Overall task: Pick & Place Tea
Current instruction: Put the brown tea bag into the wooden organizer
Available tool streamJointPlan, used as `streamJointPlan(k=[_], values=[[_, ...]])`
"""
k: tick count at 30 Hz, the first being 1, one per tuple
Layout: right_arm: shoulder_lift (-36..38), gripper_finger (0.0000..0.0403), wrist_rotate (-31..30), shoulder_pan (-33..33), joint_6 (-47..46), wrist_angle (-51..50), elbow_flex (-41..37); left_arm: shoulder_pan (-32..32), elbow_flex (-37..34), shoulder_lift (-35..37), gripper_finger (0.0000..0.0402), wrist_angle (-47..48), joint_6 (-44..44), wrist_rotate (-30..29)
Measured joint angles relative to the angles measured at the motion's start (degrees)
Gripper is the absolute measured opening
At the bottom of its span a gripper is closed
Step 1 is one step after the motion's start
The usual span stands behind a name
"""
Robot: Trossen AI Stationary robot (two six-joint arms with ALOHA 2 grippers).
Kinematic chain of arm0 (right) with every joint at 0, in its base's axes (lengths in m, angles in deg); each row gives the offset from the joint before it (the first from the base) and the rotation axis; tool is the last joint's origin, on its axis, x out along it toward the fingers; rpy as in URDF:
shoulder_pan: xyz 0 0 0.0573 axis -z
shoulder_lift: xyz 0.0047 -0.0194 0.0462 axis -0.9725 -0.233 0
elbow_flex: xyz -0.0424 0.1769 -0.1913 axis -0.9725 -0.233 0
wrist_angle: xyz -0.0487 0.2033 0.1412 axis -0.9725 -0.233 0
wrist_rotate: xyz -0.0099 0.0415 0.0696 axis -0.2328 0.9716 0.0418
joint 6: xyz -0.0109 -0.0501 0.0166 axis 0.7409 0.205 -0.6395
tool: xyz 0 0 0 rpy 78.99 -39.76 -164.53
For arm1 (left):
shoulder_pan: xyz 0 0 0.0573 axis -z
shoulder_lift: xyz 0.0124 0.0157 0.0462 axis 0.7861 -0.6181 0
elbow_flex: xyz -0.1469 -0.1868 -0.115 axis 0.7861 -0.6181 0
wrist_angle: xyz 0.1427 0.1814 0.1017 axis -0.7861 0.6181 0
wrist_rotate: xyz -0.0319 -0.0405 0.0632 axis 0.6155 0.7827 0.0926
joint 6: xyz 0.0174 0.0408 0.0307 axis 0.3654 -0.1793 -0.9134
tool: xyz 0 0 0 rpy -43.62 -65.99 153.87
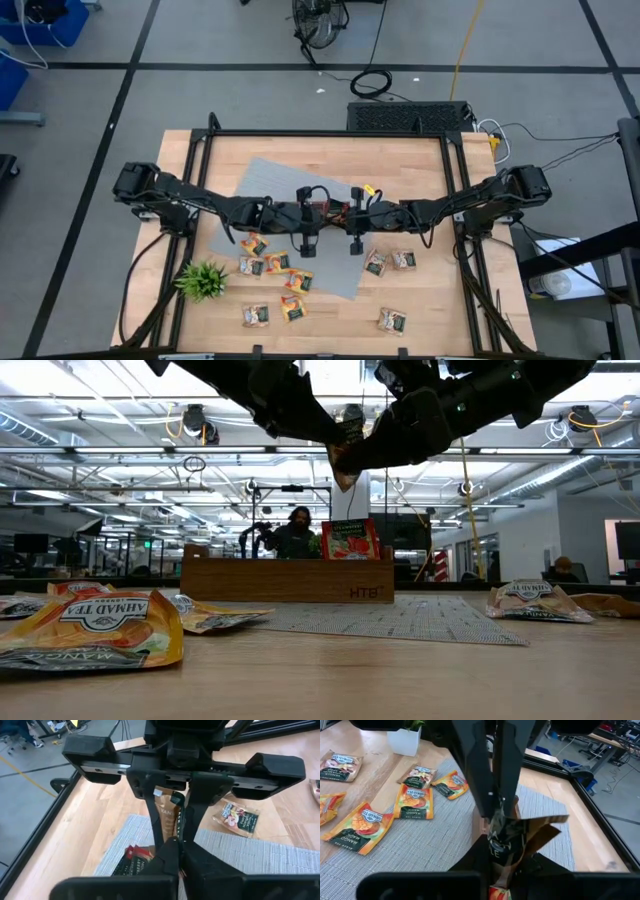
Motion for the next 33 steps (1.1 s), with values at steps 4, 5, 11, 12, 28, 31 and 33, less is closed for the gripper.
streamJointPlan(k=[4, 5, 11, 12, 28, 31, 33], values=[[0.00, 0.0049, 0.03, -0.02, -1.77, 0.04, 0.05, 0.55, -0.02, 0.70, 0.0004, 0.55, -1.14, -0.09], [0.08, 0.0057, 0.03, -0.02, -2.51, -0.06, 0.09, 0.72, -0.02, 0.99, 0.0004, 0.72, -1.57, -0.15], [0.44, 0.0135, 0.03, -0.02, -2.36, -2.23, 0.10, 1.29, -0.04, 3.18, 0.0002, 5.18, -1.87, -0.57], [0.68, 0.0152, 0.01, -0.02, -2.27, -3.39, 0.02, 1.29, -0.04, 3.67, 0.0002, 6.40, -1.66, -0.64], [11.96, 0.0263, -0.43, 0.59, -5.06, -15.57, -3.09, -6.75, -0.54, 6.10, 0.0001, 24.31, -3.14, 4.60], [14.09, 0.0256, -0.45, 1.15, -5.82, -11.99, -6.27, -8.77, -0.55, 6.16, 0.0001, 23.90, -5.44, 7.98], [15.37, 0.0254, -0.49, 1.35, -5.90, -9.43, -8.47, -10.00, -0.55, 6.16, 0.0000, 23.98, -6.71, 10.06]])
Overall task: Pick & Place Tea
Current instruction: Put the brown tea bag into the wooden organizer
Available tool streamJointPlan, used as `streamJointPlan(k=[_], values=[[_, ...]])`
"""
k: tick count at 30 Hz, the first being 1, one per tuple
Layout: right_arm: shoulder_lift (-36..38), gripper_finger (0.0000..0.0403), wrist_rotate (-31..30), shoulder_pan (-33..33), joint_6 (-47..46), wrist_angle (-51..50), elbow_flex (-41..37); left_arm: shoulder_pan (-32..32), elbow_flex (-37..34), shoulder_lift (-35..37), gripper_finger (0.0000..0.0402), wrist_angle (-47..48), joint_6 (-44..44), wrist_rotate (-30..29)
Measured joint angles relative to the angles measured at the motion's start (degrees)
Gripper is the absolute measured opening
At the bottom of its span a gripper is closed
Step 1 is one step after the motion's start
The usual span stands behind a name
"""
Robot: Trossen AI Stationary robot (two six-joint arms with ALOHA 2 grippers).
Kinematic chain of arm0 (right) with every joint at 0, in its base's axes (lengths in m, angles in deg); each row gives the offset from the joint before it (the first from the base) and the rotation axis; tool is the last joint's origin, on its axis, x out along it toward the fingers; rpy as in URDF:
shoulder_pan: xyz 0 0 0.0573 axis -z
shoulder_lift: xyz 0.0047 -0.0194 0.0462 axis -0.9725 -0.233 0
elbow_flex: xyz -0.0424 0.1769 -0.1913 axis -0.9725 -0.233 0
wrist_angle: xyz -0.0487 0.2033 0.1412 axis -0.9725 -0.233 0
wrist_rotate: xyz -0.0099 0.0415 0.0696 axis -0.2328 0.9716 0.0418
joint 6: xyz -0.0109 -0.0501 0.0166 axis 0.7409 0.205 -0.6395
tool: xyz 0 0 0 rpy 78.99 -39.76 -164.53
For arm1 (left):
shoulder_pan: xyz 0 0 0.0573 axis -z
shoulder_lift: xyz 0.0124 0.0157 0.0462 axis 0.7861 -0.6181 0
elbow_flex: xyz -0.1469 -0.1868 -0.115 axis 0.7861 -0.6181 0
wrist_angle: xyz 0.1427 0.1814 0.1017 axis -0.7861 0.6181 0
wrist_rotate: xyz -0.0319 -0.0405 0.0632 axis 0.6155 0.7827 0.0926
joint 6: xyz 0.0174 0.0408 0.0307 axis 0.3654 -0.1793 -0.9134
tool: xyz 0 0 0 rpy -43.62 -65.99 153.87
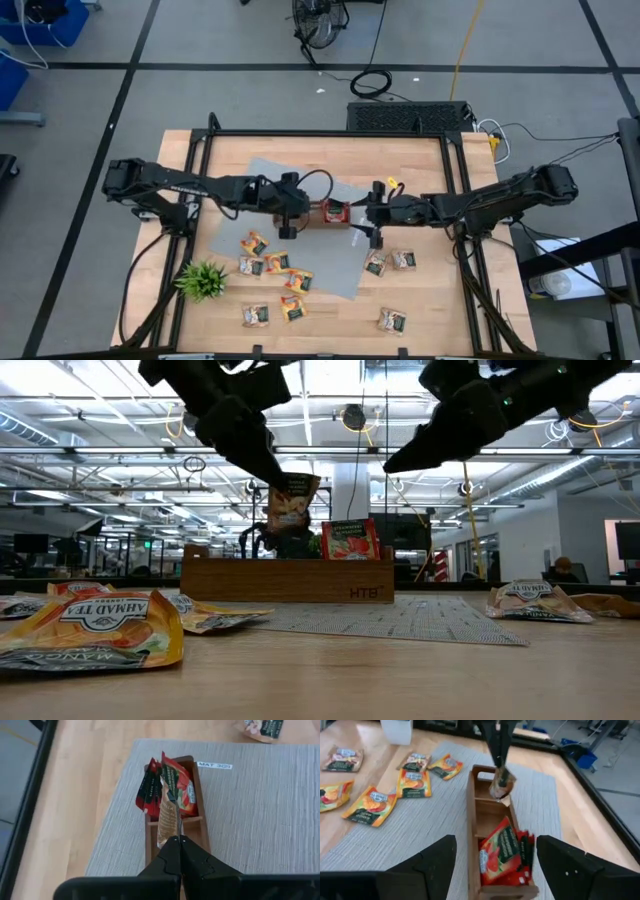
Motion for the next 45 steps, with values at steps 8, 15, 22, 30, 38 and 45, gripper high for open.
streamJointPlan(k=[8, 15, 22, 30, 38, 45], values=[[3.58, 0.0254, 0.07, 0.14, 0.46, 9.31, -6.53, -4.36, -0.08, -3.74, 0.0000, -0.84, -1.19, 4.12], [3.97, 0.0254, 0.08, 0.14, 0.48, 9.36, -7.44, -6.43, -0.04, -7.98, 0.0000, -1.86, -2.19, 8.21], [3.97, 0.0254, 0.08, 0.14, 0.59, 9.34, -7.44, -6.54, -0.04, -9.09, 0.0000, -1.41, -3.05, 10.01], [3.97, 0.0254, 0.10, 0.14, 0.48, 9.21, -7.44, -5.11, -0.02, -8.57, 0.0000, -1.38, -3.42, 13.83], [3.97, 0.0254, 0.10, 0.14, 0.13, 9.27, -7.44, -6.26, -0.04, -8.57, 0.0000, -1.20, -3.76, 10.42], [3.97, 0.0254, 0.10, 0.14, 0.00, 9.37, -7.42, -8.20, -0.04, -9.08, 0.0000, -1.36, -3.96, 10.00]])
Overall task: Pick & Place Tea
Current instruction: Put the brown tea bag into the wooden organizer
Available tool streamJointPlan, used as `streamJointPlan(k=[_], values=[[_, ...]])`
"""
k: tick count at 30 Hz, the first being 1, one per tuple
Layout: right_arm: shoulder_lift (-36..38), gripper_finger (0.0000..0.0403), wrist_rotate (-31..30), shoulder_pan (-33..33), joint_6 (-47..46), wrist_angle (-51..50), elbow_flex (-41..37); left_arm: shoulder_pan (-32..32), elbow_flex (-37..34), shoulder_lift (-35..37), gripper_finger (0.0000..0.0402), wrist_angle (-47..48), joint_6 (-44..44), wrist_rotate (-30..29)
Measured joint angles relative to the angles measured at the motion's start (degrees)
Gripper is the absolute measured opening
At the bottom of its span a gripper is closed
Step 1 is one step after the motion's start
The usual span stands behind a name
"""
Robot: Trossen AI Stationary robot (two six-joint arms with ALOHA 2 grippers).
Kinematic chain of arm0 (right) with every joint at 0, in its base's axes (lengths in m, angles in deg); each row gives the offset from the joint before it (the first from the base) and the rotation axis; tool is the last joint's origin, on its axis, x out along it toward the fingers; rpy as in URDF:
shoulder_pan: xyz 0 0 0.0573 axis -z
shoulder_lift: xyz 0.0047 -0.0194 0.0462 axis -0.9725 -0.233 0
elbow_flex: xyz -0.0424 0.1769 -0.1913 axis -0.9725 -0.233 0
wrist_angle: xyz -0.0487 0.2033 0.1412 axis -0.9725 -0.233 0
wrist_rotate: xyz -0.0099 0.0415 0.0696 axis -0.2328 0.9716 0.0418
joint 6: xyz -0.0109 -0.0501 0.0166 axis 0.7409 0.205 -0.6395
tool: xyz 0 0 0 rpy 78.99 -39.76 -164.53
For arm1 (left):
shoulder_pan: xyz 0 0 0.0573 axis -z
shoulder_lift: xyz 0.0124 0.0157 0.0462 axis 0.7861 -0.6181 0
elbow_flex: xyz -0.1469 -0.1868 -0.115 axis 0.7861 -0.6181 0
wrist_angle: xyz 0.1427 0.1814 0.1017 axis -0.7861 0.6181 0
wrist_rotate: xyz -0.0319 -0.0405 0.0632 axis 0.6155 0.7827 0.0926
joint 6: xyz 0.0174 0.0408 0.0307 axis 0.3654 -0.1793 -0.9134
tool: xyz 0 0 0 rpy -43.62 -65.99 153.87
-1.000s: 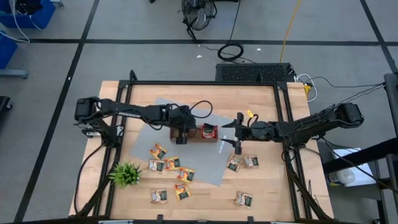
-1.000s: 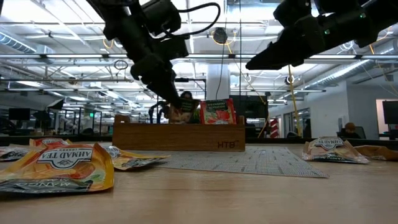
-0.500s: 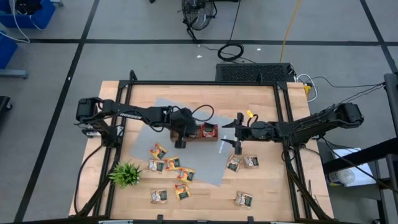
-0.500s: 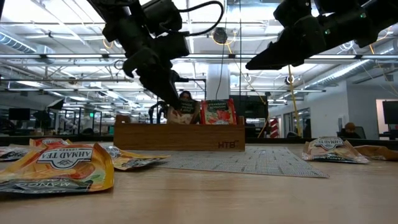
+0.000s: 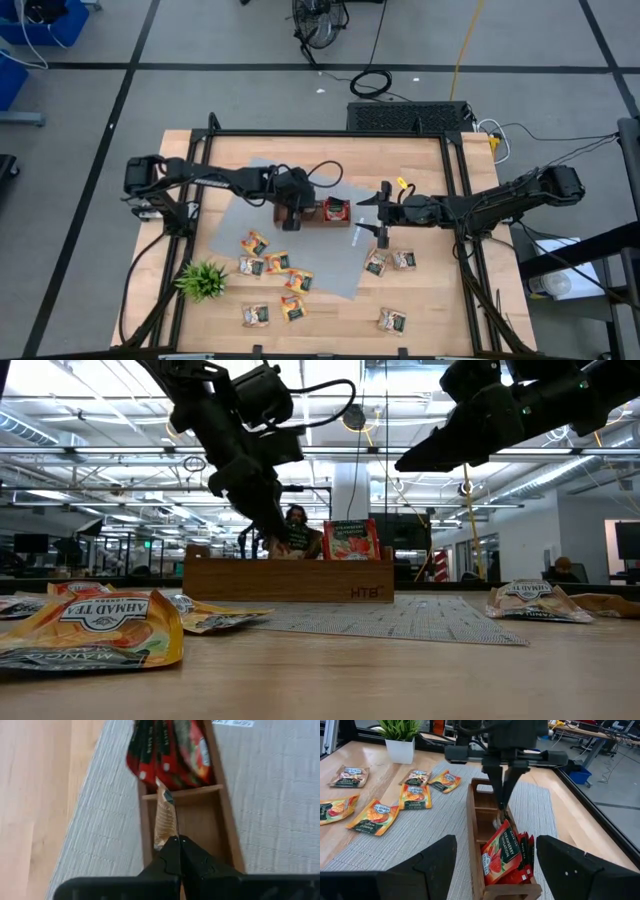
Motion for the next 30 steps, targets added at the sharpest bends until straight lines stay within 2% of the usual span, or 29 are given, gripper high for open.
streamJointPlan(k=[7, 15, 30], values=[[0.00, 0.0254, 0.02, 0.00, 0.00, 0.02, 0.00, -1.25, -0.01, -0.01, 0.0000, -0.07, 0.07, -0.37], [0.00, 0.0254, 0.02, 0.00, -0.03, 0.02, 0.03, -2.06, 0.01, -0.01, 0.0023, -0.18, 3.68, -8.69], [0.00, 0.0254, 0.04, 0.00, -0.73, 0.04, 0.05, -0.22, 0.02, -0.01, 0.0030, -0.44, 4.53, -8.02]])
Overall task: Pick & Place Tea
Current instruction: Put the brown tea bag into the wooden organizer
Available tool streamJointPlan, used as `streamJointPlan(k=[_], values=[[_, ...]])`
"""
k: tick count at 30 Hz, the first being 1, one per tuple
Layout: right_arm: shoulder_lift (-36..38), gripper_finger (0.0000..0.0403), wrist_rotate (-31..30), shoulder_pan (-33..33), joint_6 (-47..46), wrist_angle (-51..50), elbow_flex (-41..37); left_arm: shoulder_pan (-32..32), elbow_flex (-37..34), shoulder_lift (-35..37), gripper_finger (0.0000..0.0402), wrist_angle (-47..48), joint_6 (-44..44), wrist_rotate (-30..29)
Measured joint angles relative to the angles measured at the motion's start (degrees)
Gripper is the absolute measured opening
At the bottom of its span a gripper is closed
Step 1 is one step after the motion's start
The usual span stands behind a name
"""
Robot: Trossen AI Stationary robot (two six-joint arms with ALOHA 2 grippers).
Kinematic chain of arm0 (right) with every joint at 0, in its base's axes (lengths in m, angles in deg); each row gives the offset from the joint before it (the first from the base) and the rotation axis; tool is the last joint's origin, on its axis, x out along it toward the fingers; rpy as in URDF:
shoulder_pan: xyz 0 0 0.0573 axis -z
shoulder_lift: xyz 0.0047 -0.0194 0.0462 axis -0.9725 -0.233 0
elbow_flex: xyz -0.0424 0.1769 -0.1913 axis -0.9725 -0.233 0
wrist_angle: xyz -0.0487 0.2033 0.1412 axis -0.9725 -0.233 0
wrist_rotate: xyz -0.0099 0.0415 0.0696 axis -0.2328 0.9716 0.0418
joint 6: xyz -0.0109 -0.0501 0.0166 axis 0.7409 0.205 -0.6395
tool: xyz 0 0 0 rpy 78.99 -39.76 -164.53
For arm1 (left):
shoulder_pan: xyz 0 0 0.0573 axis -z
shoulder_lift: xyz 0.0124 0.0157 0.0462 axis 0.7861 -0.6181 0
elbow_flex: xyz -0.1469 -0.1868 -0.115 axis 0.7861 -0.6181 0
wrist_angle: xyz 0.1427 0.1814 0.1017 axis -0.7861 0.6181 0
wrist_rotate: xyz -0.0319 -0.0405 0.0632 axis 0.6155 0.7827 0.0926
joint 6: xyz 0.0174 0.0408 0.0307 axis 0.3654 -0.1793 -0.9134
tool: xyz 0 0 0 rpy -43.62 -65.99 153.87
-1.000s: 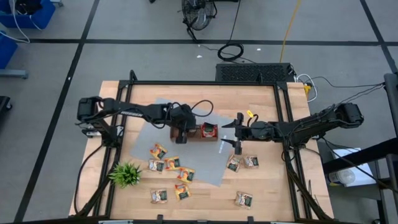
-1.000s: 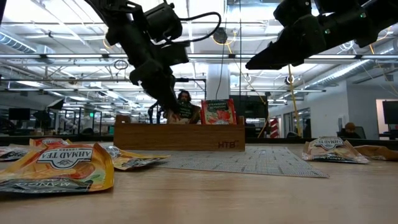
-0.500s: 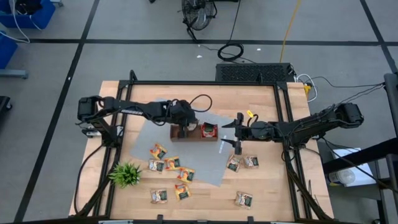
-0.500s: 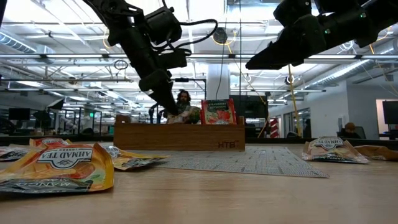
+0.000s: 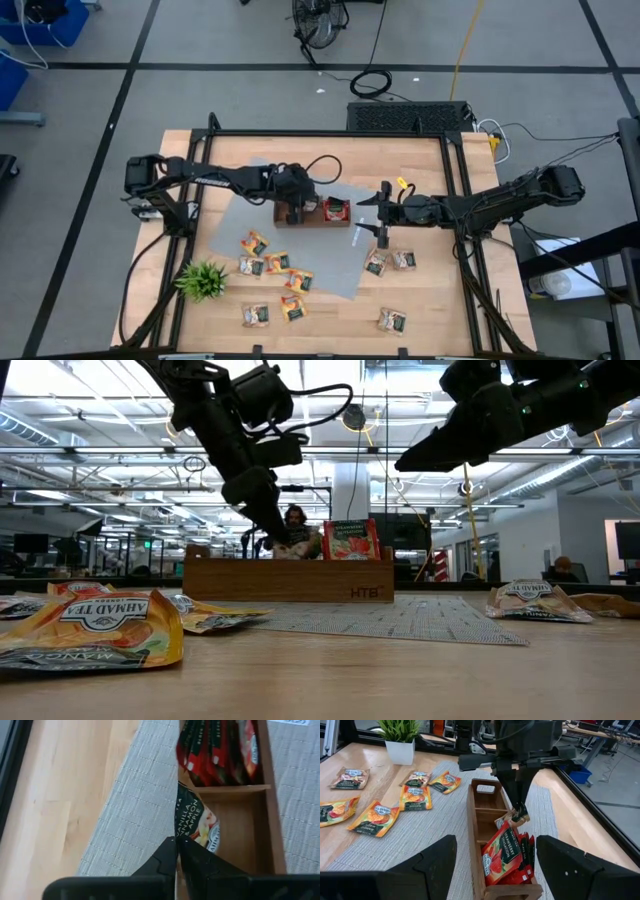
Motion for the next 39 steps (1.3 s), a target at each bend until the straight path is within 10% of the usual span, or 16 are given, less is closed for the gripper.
streamJointPlan(k=[27, 34, 39], values=[[0.00, 0.0254, 0.00, 0.00, -0.36, 0.71, 0.00, 2.04, 0.00, 0.04, 0.0038, -1.24, 1.94, -4.52], [-0.02, 0.0254, 0.77, -0.11, -1.42, -0.81, 0.00, 2.06, 0.00, 0.33, 0.0133, -1.06, 4.44, -7.73], [-0.02, 0.0254, 12.35, -0.17, -3.16, -5.23, 0.04, 2.05, 0.00, 3.23, 0.0213, 2.70, 4.74, -7.44]])
